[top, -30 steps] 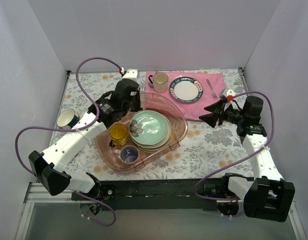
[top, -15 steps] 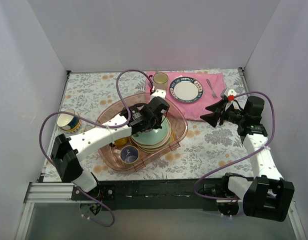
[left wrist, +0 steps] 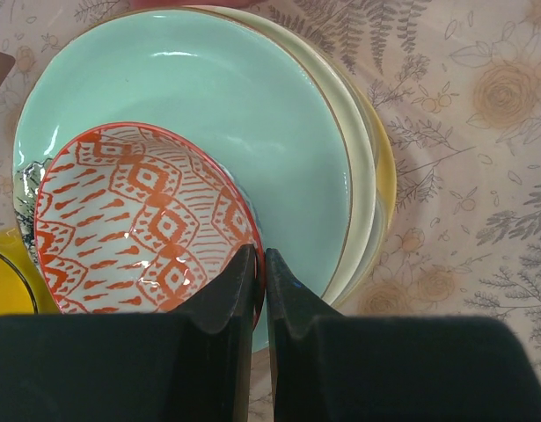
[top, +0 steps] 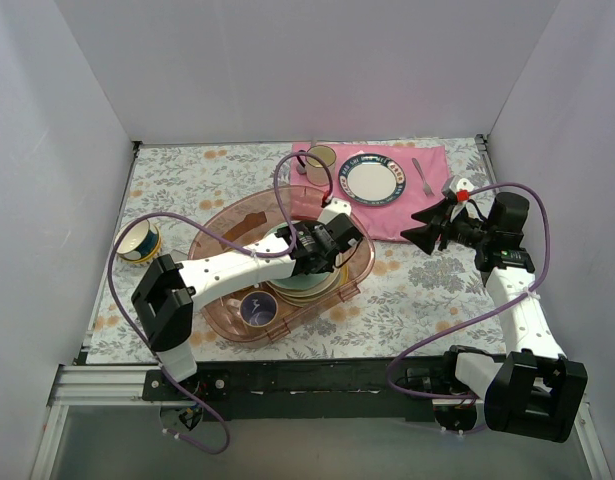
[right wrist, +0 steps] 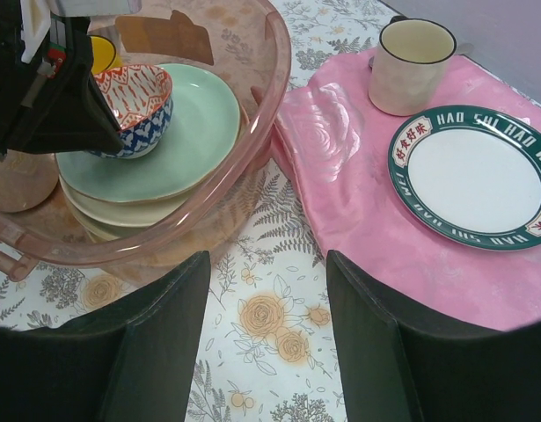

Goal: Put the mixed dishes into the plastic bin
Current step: Place the bowl in the plastic bin.

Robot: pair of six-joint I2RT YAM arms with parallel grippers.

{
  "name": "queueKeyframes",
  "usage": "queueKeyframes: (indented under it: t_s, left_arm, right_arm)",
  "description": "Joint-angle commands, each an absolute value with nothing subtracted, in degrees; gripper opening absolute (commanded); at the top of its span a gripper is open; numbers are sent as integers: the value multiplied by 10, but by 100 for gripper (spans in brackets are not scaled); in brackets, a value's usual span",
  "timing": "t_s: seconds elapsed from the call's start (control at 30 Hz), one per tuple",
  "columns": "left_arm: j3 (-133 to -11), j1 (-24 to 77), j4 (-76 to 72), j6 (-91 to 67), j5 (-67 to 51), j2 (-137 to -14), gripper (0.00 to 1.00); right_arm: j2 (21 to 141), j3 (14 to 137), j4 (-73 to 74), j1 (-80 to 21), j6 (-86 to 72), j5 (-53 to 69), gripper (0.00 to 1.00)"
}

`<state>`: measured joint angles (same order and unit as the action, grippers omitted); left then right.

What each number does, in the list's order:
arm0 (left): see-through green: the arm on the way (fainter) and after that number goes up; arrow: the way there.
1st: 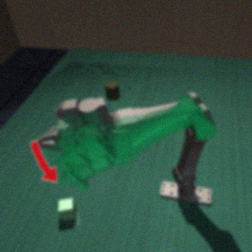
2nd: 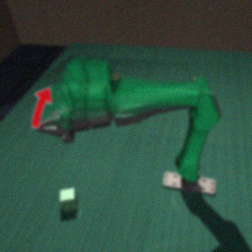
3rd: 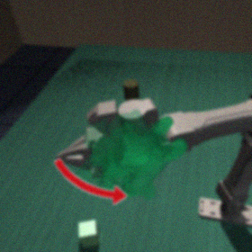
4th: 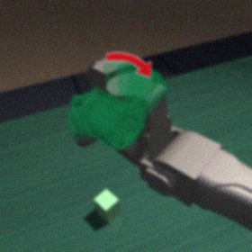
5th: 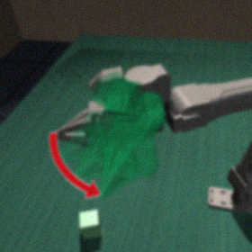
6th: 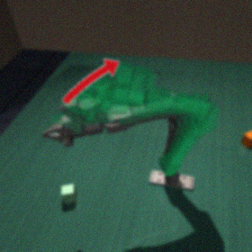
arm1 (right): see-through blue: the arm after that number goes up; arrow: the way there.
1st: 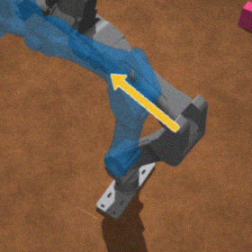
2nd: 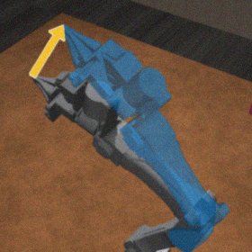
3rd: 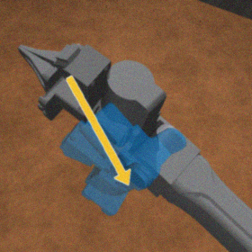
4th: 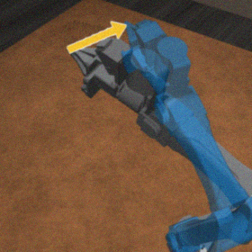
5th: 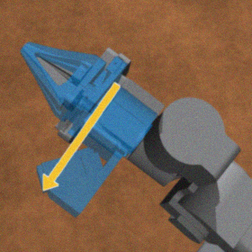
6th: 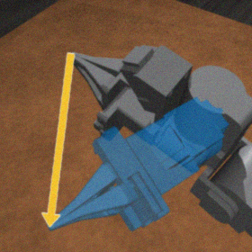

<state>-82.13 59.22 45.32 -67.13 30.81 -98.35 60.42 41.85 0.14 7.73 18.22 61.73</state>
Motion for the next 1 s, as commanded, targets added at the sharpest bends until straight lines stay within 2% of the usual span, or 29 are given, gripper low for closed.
queueKeyframes:
  t_s: [0.0,0.13,0.17,0.27,0.4,0.6,0.7,0.73,0.87,0.97]
  left_arm:
    - [-848,599,468,-677,347,-988,0]
    - [-853,603,469,-680,346,-995,6]
    - [-854,602,470,-681,348,-997,11]
    - [-858,603,473,-686,351,-997,20]
    - [-860,603,477,-694,355,-991,40]
    - [-854,605,463,-700,341,-964,54]
    - [-846,604,441,-694,334,-936,64]
    - [-835,604,433,-692,329,-927,71]
    - [-796,603,372,-678,323,-864,87]
    - [-771,595,347,-674,320,-818,94]
  right_arm:
    - [605,429,-5,81,187,630,63]
    - [605,429,-5,82,187,631,63]
    - [604,429,-5,82,187,631,63]
    - [604,429,-5,83,187,631,63]
    - [605,429,-5,83,187,632,63]
    - [604,429,-5,84,187,631,63]
    - [605,429,-5,84,187,632,63]
    - [604,429,-5,84,187,632,63]
    - [605,429,-4,84,187,633,63]
    - [604,430,-4,85,188,633,63]
